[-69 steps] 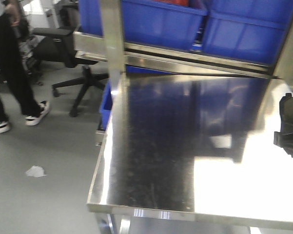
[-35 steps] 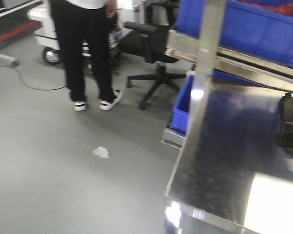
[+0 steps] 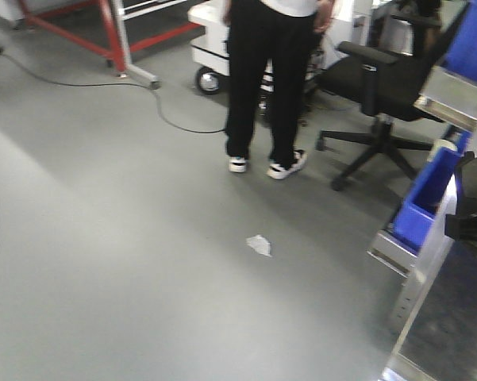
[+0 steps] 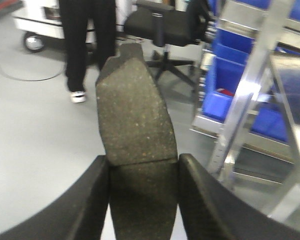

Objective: Move and align brake pads A on conveyor
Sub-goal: 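Back the base away from the table and turn toward the aisle, then drive the base along the yellow floor line past the traffic cones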

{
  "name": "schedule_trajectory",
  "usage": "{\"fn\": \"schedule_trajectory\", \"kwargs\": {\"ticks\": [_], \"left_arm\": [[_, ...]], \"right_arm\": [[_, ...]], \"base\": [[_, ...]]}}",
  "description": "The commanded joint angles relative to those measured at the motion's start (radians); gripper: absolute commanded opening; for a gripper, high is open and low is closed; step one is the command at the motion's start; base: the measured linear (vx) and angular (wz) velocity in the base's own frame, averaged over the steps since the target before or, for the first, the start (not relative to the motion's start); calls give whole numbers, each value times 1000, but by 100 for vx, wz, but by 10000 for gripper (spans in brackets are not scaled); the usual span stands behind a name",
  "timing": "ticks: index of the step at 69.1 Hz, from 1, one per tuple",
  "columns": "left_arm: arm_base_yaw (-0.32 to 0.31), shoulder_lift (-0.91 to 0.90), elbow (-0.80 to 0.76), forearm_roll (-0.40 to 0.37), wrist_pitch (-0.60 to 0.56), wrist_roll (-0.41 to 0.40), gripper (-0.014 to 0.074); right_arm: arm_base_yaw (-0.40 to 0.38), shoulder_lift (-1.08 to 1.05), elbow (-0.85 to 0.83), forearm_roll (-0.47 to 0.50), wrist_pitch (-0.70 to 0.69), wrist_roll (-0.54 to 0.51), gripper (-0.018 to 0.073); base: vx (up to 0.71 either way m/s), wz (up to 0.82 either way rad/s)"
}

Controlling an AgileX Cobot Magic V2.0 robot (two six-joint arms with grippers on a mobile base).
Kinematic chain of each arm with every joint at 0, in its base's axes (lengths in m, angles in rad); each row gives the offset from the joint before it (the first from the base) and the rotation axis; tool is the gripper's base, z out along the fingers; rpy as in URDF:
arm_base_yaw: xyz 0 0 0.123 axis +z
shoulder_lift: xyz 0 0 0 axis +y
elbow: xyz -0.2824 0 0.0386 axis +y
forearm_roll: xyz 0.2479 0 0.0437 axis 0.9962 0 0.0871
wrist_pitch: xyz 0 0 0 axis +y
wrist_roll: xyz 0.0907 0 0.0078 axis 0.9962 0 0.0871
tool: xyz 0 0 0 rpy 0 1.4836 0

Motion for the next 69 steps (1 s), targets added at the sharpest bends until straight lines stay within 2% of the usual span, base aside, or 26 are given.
{"fn": "schedule_trajectory", "kwargs": {"ticks": [1, 69], "left_arm": [[1, 3, -26, 11, -89, -8, 177], [1, 3, -26, 11, -89, -8, 177]], "right_arm": [[-2, -17, -30, 0, -85, -7, 87], [-2, -17, -30, 0, -85, -7, 87]], "base": [[2, 53], [7, 54]]}}
